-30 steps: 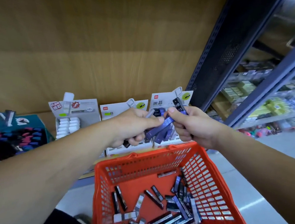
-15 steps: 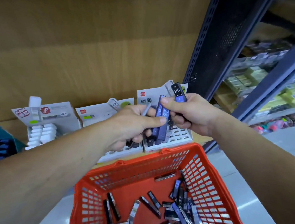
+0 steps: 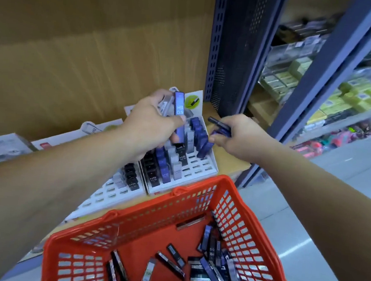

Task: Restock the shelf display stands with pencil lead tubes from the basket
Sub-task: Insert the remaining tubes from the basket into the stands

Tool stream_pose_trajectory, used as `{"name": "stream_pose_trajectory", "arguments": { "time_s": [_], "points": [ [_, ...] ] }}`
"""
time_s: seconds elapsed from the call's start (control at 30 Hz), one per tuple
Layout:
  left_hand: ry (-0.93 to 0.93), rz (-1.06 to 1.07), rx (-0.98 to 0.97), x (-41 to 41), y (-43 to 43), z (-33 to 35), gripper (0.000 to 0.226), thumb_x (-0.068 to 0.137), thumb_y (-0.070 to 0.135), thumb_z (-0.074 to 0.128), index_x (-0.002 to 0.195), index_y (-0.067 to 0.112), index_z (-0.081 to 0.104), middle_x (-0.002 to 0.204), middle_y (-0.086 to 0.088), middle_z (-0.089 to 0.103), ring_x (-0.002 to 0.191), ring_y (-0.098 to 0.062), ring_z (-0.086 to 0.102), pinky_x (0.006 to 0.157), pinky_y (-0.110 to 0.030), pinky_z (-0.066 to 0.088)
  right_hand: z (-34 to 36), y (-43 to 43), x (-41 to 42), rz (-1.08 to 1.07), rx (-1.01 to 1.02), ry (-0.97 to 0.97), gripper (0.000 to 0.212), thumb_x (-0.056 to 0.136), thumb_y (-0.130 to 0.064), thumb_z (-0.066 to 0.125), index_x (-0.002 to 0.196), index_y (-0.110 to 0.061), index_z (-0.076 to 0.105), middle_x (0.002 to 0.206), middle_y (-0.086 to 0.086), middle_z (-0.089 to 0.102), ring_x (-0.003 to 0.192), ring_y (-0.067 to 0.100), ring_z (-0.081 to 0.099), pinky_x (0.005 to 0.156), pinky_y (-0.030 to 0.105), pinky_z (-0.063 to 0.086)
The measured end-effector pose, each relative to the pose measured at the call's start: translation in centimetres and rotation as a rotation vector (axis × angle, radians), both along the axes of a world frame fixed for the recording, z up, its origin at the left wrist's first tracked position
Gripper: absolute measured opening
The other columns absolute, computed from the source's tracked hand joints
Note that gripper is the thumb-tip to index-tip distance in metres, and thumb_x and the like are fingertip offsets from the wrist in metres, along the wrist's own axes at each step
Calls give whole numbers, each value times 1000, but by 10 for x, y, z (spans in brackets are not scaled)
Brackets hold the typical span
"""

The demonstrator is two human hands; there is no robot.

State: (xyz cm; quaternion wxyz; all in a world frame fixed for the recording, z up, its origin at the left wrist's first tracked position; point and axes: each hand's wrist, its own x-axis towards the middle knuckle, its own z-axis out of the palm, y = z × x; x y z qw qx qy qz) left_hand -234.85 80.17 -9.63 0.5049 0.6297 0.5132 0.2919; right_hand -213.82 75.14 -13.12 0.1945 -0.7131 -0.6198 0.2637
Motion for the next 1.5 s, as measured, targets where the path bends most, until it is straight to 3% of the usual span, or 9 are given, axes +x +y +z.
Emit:
{"name": "stream_pose_trajectory", "arguments": {
  "time_s": [0.23,0.4,0.53,0.67,0.9,0.97,1.07,1.4,1.5],
  "points": [
    [47,38,40,10,-3,-20,9,99,20,66,106,16,64,68,-13,60,32,-7,45,36,-16,30,-27,5,-3,68,83,-143,8,96,-23,69,92,-17,64,84,4,62,85,28,57,71,34,41],
    [72,31,79,-3,0,-26,6,96,19,71,94,18,66,66,0,59,46,-13,56,38,-17,36,-22,11,-9,154,36,-249,21,95,-18,66,77,-21,56,70,-4,51,77,27,55,66,33,39],
    [27,27,106,-4,-4,-23,16,93,14,74,104,22,65,77,-1,66,49,-15,59,40,-17,40,-23,10,-17,221,40,-374,7,97,-20,63,90,-22,61,86,0,56,86,28,57,73,40,52],
    [28,-18,137,-3,-10,-19,19,91,8,76,104,16,64,76,-5,66,45,-15,58,41,-18,41,-30,7,-15,187,12,-418,15,99,-24,63,89,-29,52,87,-4,54,91,27,57,68,34,42],
    [121,-124,109,1,-18,-23,8,90,12,73,93,9,67,66,-8,67,49,-19,67,43,-23,46,-24,-7,-6,-108,135,210,26,92,-36,76,108,-20,61,84,-2,63,74,13,59,66,26,49],
    [140,-167,107,10,-21,-26,8,90,13,76,90,10,69,71,-10,70,50,-17,67,45,-30,53,-17,-11,0,-198,62,458,24,96,-40,71,98,-17,61,66,-1,49,54,15,45,49,28,39],
    [193,-169,132,24,-20,-36,11,87,16,81,85,13,70,71,-10,69,50,-14,61,49,-33,55,-15,-18,7,-308,-195,816,28,100,-44,63,102,-16,60,65,0,36,50,14,28,49,30,22],
    [285,-116,152,35,-15,-59,15,87,18,83,87,14,68,70,-5,65,49,-16,59,43,-26,48,-21,-42,27,-254,-436,1125,38,108,-50,42,116,-17,62,79,2,55,67,19,53,68,41,56],
    [296,-119,123,36,-14,-60,15,87,17,82,88,12,68,74,-11,68,47,-16,60,43,-26,49,-22,-46,29,-229,-430,1141,40,108,-52,40,120,-21,63,81,3,56,67,18,53,57,34,49]
  ]
}}
